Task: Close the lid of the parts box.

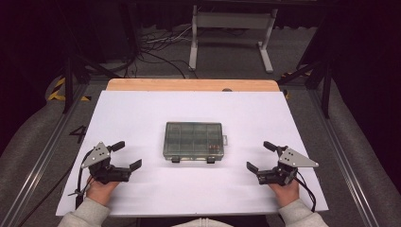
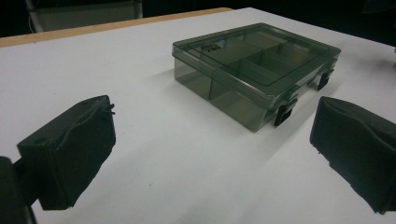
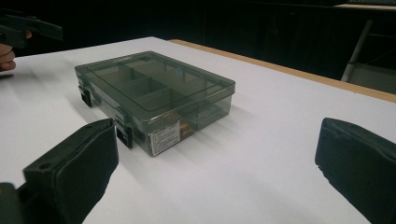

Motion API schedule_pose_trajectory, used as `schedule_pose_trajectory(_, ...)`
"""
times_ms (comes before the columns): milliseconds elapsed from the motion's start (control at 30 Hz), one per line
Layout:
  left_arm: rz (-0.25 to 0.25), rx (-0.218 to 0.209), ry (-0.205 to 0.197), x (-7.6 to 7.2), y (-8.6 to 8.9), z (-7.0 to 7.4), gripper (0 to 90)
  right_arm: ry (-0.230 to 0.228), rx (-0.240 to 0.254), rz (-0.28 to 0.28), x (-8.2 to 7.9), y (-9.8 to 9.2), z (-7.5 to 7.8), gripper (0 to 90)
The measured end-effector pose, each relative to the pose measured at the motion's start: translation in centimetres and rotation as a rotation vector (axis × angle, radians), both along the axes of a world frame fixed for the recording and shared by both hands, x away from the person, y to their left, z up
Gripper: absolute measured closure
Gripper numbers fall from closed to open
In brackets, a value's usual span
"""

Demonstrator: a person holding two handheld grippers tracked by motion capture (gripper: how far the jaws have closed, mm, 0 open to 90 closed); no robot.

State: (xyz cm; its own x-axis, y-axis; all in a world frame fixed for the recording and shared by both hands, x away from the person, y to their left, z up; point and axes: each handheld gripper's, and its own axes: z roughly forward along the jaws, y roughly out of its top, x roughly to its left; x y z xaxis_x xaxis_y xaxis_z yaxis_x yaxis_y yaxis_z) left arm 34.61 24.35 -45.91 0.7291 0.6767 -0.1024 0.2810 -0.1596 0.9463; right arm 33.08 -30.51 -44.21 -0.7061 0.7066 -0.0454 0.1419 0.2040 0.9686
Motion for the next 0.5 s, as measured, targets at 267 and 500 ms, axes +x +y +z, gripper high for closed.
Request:
schedule_pose_trajectory(267, 0.006, -0.005, 0.007, 0.08, 0.23, 0.01, 0.7, -0.002, -0.004, 0.009, 0.03, 0.16, -0.02, 0.1)
schedule_pose_trajectory(500, 0.007, -0.004, 0.005, 0.09, 0.24, 0.01, 0.8, -0.001, -0.006, 0.007, 0.0, 0.19, 0.01, 0.1)
